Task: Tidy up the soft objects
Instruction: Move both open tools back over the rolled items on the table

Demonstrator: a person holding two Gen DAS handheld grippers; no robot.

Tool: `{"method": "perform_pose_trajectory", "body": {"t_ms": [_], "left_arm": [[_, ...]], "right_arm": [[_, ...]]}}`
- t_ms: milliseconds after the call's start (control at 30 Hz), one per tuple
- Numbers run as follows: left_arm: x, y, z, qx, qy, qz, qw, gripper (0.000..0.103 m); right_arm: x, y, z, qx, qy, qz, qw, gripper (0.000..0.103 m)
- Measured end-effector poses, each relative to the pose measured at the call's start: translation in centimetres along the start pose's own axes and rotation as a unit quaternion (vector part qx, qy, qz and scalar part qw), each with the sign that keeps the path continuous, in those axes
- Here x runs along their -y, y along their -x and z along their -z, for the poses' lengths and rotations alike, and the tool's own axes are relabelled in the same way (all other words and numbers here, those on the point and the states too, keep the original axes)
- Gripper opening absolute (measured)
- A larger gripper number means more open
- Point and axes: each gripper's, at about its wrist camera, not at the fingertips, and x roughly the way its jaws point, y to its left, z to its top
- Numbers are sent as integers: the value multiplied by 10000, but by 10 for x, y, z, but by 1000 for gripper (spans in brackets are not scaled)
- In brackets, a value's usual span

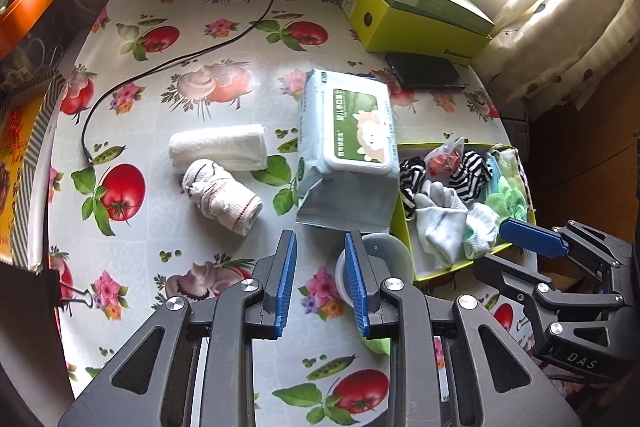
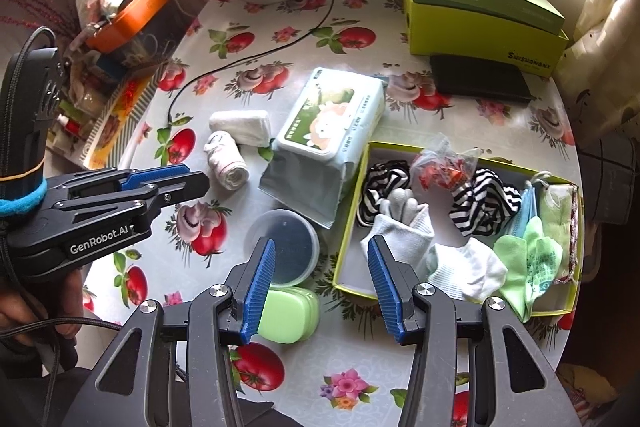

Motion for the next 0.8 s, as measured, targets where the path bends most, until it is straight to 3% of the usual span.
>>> {"method": "perform_pose_trajectory", "body": {"t_ms": [600, 800], "left_arm": [[-36, -13, -4, -179, 553, 151, 9982, 26], [-57, -20, -5, -213, 894, 187, 9956, 35]], "right_arm": [[-18, -14, -14, -130, 195, -57, 9997, 50], [-22, -20, -19, -170, 231, -86, 9996, 50]]}}
